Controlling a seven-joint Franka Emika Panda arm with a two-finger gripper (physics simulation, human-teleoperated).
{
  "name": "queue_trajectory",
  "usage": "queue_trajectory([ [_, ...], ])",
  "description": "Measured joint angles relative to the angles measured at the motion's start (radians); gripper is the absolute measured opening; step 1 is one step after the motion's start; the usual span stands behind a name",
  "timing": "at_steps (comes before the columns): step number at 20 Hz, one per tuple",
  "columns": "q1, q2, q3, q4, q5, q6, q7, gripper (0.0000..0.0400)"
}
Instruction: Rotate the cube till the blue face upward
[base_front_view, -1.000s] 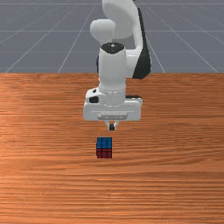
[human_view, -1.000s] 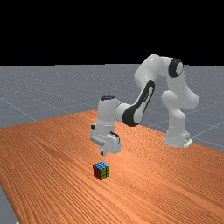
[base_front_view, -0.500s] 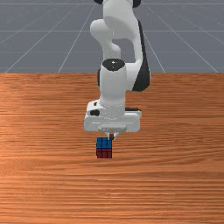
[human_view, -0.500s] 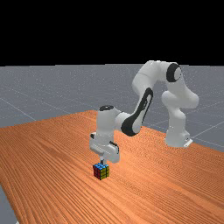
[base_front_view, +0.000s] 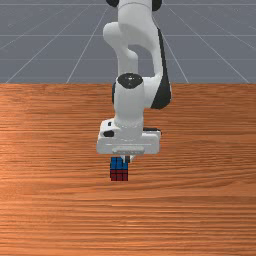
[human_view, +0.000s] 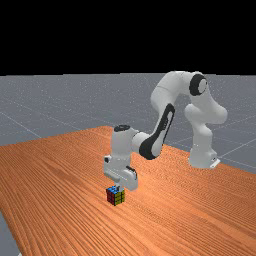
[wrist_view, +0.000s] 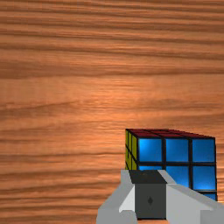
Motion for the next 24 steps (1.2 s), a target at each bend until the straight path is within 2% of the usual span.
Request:
queue_trajectory([
  [5,0.011,-0.001,0.005,-0.002,-0.002,0.003,0.006,0.0000],
  [12,0.072,-0.018,0.024,-0.008,-0.011,0.000,0.043,0.0000],
  [19,0.033,-0.029,-0.029,-0.006,-0.020,0.001,0.055,0.0000],
  [24,0.024,0.012,-0.034,-0.003,-0.024,0.005,0.053,0.0002],
])
